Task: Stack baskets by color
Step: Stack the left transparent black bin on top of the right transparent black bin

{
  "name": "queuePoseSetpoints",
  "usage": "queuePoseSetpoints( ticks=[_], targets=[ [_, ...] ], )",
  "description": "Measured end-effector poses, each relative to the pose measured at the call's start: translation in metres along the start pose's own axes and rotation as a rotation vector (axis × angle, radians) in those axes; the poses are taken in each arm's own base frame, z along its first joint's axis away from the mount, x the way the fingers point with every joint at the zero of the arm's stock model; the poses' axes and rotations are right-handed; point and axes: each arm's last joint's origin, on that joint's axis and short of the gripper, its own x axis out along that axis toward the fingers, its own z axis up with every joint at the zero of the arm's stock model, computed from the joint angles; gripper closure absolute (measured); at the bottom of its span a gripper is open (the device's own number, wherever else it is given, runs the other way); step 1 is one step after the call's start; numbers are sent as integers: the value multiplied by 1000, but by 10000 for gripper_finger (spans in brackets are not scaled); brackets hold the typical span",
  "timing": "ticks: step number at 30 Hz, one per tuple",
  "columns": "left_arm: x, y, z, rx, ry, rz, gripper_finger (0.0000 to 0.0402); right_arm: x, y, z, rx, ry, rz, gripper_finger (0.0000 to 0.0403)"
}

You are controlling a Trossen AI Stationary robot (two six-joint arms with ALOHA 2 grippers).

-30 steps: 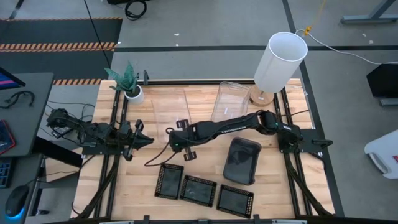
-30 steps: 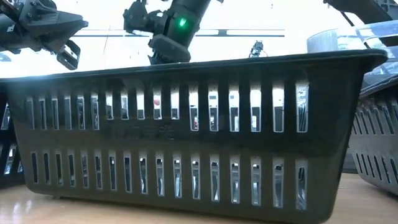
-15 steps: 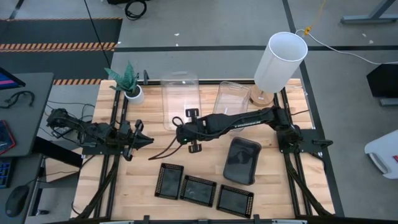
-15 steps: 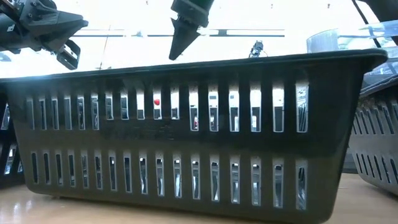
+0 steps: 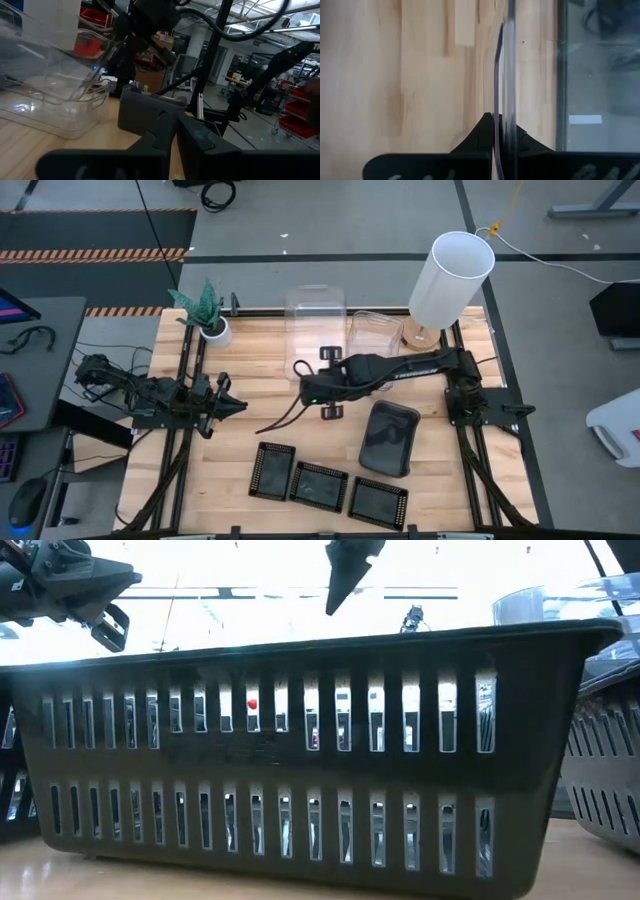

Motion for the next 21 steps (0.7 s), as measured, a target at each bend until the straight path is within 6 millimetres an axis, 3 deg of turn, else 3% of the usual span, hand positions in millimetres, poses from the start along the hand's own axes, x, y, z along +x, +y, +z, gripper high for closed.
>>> queuePoseSetpoints(
  ticks=[7,12,17,21],
  targets=[
    [0,0,0,0,0,0,367,-20,-20,-20,126,88,8,394],
    [0,0,0,0,0,0,374,-18,-27,-33,189,219,-15,394],
    [0,0,0,0,0,0,375,-13,-29,-39,199,245,-12,394],
    [0,0,0,0,0,0,369,-14,-30,-56,196,290,11,394]
  ],
)
